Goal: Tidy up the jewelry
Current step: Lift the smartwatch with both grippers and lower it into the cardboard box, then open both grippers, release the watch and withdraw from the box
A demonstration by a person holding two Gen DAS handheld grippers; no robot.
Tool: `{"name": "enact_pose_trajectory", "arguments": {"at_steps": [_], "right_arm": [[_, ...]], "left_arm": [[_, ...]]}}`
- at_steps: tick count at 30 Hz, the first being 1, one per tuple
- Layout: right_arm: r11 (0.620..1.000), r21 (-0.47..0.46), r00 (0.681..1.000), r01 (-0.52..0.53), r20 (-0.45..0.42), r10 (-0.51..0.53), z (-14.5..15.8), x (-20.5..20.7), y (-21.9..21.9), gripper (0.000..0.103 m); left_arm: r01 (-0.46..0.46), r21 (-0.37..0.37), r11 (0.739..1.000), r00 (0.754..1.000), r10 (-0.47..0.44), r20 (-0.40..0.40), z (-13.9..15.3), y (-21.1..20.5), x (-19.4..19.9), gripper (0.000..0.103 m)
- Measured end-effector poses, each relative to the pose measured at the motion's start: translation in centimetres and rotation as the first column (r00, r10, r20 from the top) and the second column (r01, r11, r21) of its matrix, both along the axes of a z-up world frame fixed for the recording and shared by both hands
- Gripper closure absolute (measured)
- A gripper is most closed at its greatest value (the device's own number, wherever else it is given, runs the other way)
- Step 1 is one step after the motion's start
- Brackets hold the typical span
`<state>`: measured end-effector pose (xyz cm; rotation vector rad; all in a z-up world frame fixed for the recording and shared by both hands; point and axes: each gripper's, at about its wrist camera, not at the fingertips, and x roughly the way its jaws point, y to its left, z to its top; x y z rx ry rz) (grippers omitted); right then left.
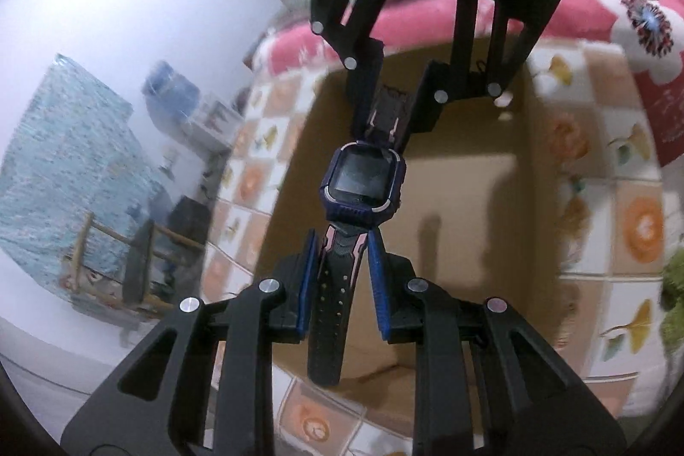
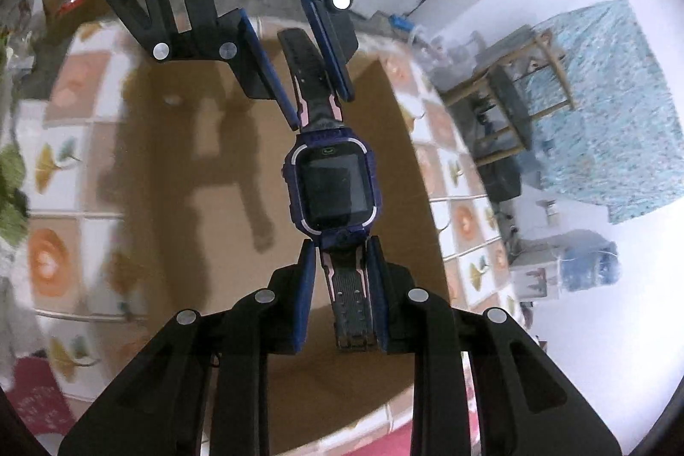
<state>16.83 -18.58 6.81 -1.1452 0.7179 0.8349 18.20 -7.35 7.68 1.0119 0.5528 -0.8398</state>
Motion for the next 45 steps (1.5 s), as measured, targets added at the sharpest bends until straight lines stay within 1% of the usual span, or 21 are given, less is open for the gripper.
{"name": "enact_pose_trajectory", "arguments": {"at_steps": [3,6,12,15,18,20,23,26,27,29,31,33,34,35,37,39,41,42,43,44,45], "right_arm": [[1.0,-0.02,0.999,-0.009,-0.042,0.008,-2.6,2.8,0.4,0.079],[0.999,-0.047,0.998,-0.015,-0.068,0.012,-4.9,4.4,1.0,0.078],[0.994,-0.104,0.998,-0.017,-0.06,0.011,-7.6,5.2,0.8,0.078],[0.994,-0.106,0.999,-0.012,-0.039,0.008,-7.6,4.8,0.6,0.074],[0.998,-0.062,0.999,-0.001,-0.038,-0.001,-6.4,4.2,0.2,0.068],[0.999,-0.035,1.0,0.019,-0.022,-0.02,-5.0,3.7,-0.4,0.066],[0.996,0.036,0.997,0.079,-0.002,-0.079,-2.1,2.6,-2.0,0.064],[0.977,0.154,0.988,0.148,0.029,-0.154,1.7,0.4,-4.6,0.056],[0.965,0.199,0.982,0.17,0.046,-0.183,3.1,-0.6,-5.5,0.054],[0.933,0.29,0.969,0.213,0.063,-0.241,5.7,-3.0,-7.5,0.049],[0.89,0.385,0.956,0.244,0.061,-0.288,7.9,-4.6,-9.1,0.043],[0.819,0.504,0.946,0.274,0.011,-0.324,9.7,-7.4,-10.8,0.035],[0.771,0.566,0.943,0.291,-0.032,-0.332,10.2,-9.8,-11.5,0.033],[0.75,0.593,0.945,0.292,-0.057,-0.323,10.6,-9.9,-11.2,0.03],[0.682,0.657,0.94,0.321,-0.135,-0.313,9.6,-14.4,-11.2,0.025],[0.647,0.662,0.922,0.379,-0.213,-0.322,7.1,-16.6,-10.2,0.021],[0.615,0.621,0.874,0.486,-0.321,-0.366,3.3,-18.2,-8.8,0.017],[0.601,0.555,0.818,0.575,-0.385,-0.427,0.6,-18.3,-7.8,0.017],[0.593,0.507,0.78,0.625,-0.419,-0.465,-1.1,-18.3,-7.2,0.017],[0.581,0.428,0.721,0.692,-0.451,-0.526,-3.6,-18.2,-6.5,0.017],[0.561,0.376,0.674,0.738,-0.46,-0.578,-5.2,-18.1,-6.2,0.017]], "left_arm": [[-0.013,0.054,0.998,0.999,0.016,-0.052,-3.1,-0.4,3.0,0.081],[-0.025,0.098,0.995,0.995,0.034,-0.09,-5.1,-1.1,5.0,0.081],[-0.062,0.215,0.975,0.991,0.085,-0.102,-8.5,-1.8,6.7,0.08],[-0.073,0.182,0.98,0.99,0.094,-0.106,-7.9,-1.8,6.8,0.079],[-0.109,0.165,0.98,0.987,0.126,-0.1,-7.2,-1.4,6.8,0.079],[-0.13,0.135,0.982,0.986,0.143,-0.088,-6.2,-0.9,6.3,0.077],[-0.181,0.065,0.981,0.98,0.186,-0.076,-3.8,0.5,5.0,0.069],[-0.243,-0.03,0.969,0.969,0.242,-0.045,-0.7,2.4,3.2,0.062],[-0.264,-0.066,0.962,0.964,0.262,-0.041,0.4,3.1,2.8,0.059],[-0.318,-0.166,0.934,0.948,0.315,-0.04,2.9,4.8,0.3,0.053],[-0.347,-0.236,0.908,0.937,0.346,-0.045,4.2,6.2,-1.2,0.047],[-0.37,-0.314,0.874,0.926,0.374,-0.048,5.8,7.2,-5.2,0.038],[-0.373,-0.336,0.865,0.924,0.378,-0.053,5.9,7.5,-6.2,0.035],[-0.379,-0.36,0.852,0.921,0.384,-0.059,5.9,7.9,-8.0,0.03],[-0.394,-0.398,0.829,0.915,0.393,-0.086,5.3,8.2,-11.5,0.026],[-0.43,-0.406,0.806,0.901,0.41,-0.141,3.7,8.1,-13.6,0.022],[-0.494,-0.399,0.773,0.87,0.434,-0.235,1.1,7.8,-15.4,0.021],[-0.537,-0.379,0.754,0.842,0.448,-0.301,-0.9,7.5,-16.0,0.021],[-0.57,-0.357,0.74,0.817,0.464,-0.343,-2.4,7.1,-16.0,0.021],[-0.628,-0.305,0.716,0.766,0.501,-0.402,-4.9,6.5,-16.0,0.021],[-0.666,-0.259,0.699,0.727,0.534,-0.431,-6.7,6.1,-16.0,0.021]]}}
